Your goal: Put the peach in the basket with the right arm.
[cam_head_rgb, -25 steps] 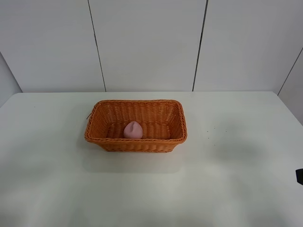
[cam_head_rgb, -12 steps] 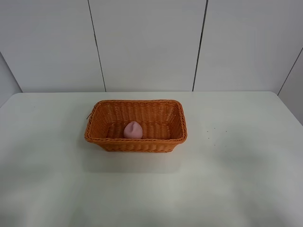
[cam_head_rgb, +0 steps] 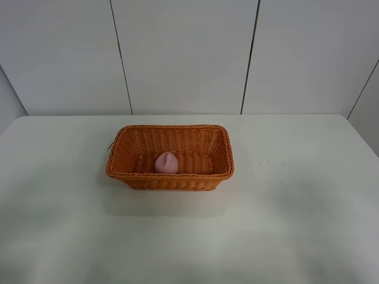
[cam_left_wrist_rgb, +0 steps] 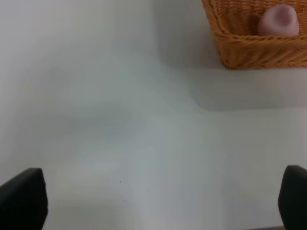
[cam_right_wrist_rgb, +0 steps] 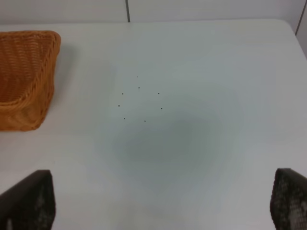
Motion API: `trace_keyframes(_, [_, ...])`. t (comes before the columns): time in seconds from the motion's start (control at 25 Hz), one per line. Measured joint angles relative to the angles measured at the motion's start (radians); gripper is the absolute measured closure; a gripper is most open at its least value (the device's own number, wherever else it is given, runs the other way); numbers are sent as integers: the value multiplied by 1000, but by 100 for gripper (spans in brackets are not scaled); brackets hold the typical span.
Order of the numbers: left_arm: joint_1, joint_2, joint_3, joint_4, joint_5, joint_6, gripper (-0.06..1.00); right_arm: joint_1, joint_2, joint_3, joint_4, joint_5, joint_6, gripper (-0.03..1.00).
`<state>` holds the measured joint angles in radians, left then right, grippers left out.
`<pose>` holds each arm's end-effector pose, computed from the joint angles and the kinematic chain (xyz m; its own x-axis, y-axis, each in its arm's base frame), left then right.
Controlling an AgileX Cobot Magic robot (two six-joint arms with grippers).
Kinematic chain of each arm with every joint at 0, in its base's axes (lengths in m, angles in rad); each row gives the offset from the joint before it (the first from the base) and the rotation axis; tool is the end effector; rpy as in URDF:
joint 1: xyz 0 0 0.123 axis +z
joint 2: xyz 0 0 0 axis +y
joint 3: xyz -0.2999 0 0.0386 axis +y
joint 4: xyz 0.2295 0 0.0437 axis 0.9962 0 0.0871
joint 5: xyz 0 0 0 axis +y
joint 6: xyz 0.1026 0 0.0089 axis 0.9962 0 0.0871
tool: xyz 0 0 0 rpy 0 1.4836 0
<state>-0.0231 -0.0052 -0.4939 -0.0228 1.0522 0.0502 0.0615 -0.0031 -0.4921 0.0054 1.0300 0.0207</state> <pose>-0.0276 -0.0014 0.2619 -0.4471 0.0492 -0.8931 0.0582 0.9980 0.0259 -0.0260 -0.0011 0.2635 -0.4334 -0.0032 -0.9012 -0.0555 0.9982 0.0232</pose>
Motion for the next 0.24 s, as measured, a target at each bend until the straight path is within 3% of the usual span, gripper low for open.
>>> trace_keyframes(0.24, [0, 0, 0, 0, 0, 0, -4, 0, 0, 0, 0, 0, 0, 27])
